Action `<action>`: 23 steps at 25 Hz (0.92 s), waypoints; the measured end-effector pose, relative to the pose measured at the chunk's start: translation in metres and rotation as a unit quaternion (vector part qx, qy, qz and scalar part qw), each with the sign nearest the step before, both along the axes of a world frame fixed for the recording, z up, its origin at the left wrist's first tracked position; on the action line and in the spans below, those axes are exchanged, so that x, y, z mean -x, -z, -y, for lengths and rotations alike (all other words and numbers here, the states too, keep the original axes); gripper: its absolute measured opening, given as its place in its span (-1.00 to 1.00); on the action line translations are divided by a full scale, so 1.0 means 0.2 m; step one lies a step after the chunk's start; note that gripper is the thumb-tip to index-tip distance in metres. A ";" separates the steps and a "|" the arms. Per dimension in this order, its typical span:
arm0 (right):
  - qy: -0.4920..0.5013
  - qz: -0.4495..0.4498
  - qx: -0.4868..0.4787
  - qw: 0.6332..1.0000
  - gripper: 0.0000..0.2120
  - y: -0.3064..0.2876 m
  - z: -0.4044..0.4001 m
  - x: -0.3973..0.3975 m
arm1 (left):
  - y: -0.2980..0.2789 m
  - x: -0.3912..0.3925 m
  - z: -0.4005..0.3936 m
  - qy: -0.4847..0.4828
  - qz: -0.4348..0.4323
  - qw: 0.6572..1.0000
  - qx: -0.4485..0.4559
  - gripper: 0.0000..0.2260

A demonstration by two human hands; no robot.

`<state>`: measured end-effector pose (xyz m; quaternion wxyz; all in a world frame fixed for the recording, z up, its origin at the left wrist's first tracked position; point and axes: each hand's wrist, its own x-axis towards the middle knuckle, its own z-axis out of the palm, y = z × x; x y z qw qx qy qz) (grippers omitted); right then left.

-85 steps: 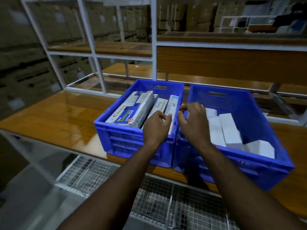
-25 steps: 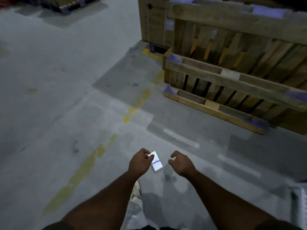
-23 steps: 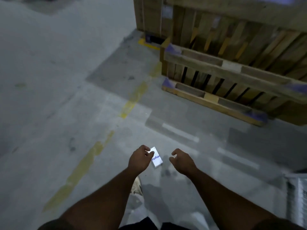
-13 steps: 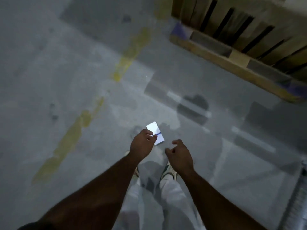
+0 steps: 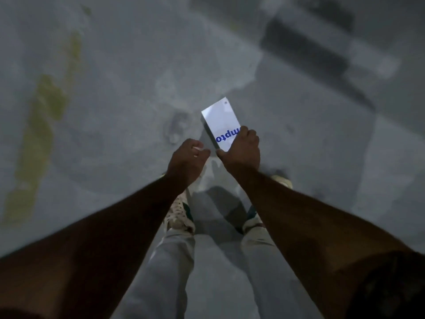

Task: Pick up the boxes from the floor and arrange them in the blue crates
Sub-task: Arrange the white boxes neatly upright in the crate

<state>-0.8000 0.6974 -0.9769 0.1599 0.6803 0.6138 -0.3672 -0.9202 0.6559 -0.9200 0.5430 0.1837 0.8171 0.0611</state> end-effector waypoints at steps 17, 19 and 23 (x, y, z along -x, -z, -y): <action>0.430 -0.346 0.181 0.814 -0.61 -0.74 -0.36 -0.19 | -0.59 -0.20 -0.49 -0.182 0.073 0.980 -0.026 -0.25; 0.436 -0.401 0.197 0.781 -0.60 -1.00 -0.41 -0.27 | -0.80 -0.26 -0.57 -0.168 0.095 0.978 -0.075 -0.31; 0.444 -0.435 0.139 0.771 -0.40 -1.58 -0.51 -0.48 | -1.38 -0.50 -0.70 -0.082 0.105 0.976 -0.173 -0.47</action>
